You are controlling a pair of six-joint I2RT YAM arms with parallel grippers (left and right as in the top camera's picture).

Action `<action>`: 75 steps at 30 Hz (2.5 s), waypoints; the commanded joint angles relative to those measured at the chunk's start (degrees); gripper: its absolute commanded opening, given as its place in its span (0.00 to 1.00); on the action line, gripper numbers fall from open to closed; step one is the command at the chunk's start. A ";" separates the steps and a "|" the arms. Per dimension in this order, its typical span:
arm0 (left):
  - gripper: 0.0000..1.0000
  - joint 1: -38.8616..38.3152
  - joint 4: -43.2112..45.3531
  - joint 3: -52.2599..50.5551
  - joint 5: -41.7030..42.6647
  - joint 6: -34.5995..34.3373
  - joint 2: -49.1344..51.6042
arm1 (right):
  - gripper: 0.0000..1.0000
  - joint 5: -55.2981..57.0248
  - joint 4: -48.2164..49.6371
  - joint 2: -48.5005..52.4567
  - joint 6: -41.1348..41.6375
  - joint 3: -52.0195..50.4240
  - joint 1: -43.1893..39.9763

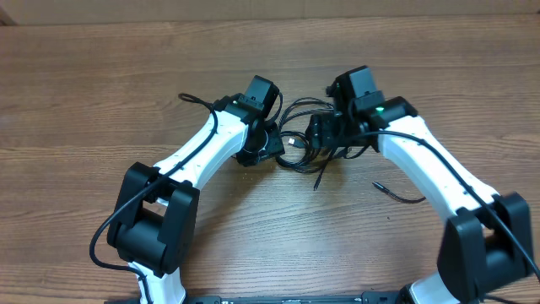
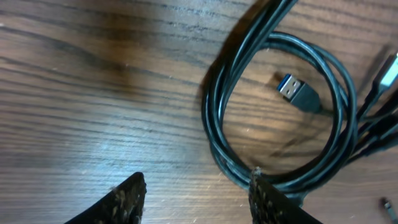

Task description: Untangle cables

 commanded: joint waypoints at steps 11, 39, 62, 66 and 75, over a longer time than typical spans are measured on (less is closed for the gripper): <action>0.49 -0.20 6.36 -1.73 1.79 -5.11 -1.27 | 0.66 -0.46 4.35 7.39 2.69 0.98 0.09; 0.47 -1.18 8.28 -5.62 1.60 -9.38 -1.27 | 0.54 1.77 5.77 8.24 11.76 -0.96 3.45; 0.48 -1.29 8.41 -5.62 1.60 -9.38 -1.27 | 0.41 0.33 13.25 8.28 17.53 -7.61 3.45; 0.47 -1.29 8.48 -5.62 1.60 -9.38 -1.27 | 0.38 -0.68 13.20 8.28 17.51 -7.61 3.45; 0.48 -1.29 8.48 -5.62 1.75 -9.35 -1.27 | 0.35 -1.31 10.49 8.28 25.00 -7.63 3.45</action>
